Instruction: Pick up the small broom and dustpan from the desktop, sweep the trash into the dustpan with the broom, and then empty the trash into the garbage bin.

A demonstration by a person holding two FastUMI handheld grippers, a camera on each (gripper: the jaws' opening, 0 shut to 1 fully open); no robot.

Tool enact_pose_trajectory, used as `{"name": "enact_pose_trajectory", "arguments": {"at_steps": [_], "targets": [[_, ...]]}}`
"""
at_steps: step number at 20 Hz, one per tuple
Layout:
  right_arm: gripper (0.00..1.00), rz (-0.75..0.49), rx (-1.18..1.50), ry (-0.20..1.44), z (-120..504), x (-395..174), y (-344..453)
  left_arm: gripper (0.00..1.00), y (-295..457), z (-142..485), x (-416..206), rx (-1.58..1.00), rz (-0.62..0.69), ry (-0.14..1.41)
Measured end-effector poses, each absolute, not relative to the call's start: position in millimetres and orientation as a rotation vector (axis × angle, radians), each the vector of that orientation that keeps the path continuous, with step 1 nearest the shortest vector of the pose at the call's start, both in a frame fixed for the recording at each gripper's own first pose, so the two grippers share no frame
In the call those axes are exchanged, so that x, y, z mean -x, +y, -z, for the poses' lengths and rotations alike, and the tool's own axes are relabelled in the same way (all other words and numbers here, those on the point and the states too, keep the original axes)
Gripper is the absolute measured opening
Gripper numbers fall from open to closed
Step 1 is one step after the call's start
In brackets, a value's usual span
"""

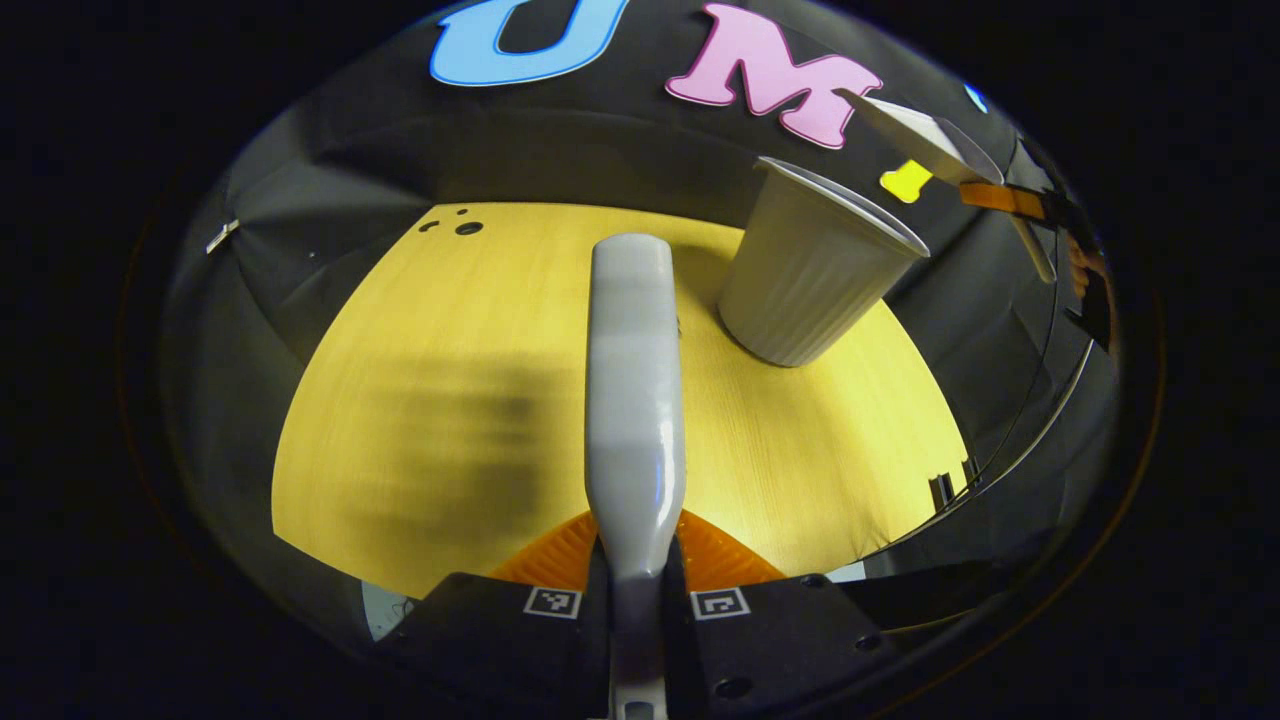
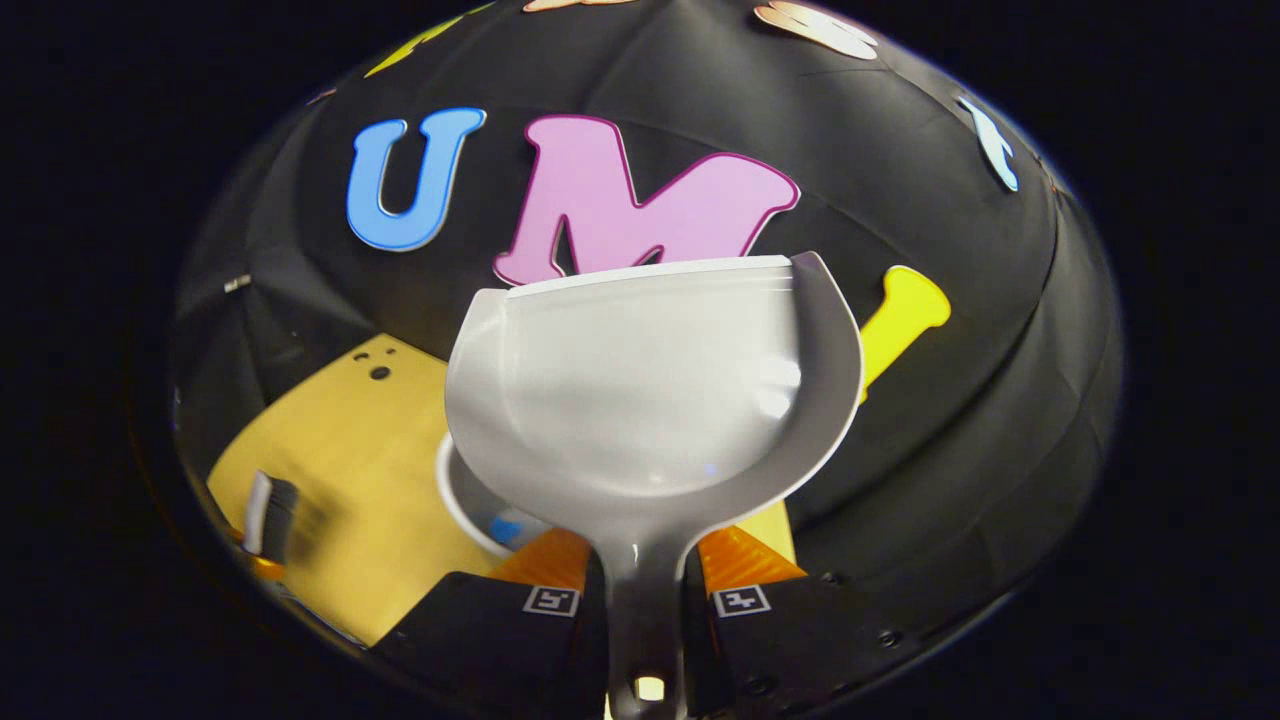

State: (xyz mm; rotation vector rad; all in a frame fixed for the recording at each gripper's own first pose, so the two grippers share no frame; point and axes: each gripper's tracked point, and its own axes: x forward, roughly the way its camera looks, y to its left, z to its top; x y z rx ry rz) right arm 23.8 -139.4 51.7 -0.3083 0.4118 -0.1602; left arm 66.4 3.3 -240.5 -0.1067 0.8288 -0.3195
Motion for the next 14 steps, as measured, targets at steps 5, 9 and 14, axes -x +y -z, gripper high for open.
{"name": "enact_pose_trajectory", "arguments": {"at_steps": [5, 9, 14], "targets": [[0.33, -0.032, 0.199, 0.454, -33.6, -6.1, -39.7, 0.25, 35.2, 248.4, -61.0, 0.095, 0.289, 0.829], [0.33, -0.148, 0.130, 0.538, 8.9, 19.6, 25.6, 0.25, 54.3, 258.9, -55.3, 0.104, 0.266, 0.845], [0.33, -0.207, 0.112, 0.679, 91.9, 28.4, 64.3, 0.25, 71.6, 280.7, -54.9, 0.160, 0.226, 0.886]]}}
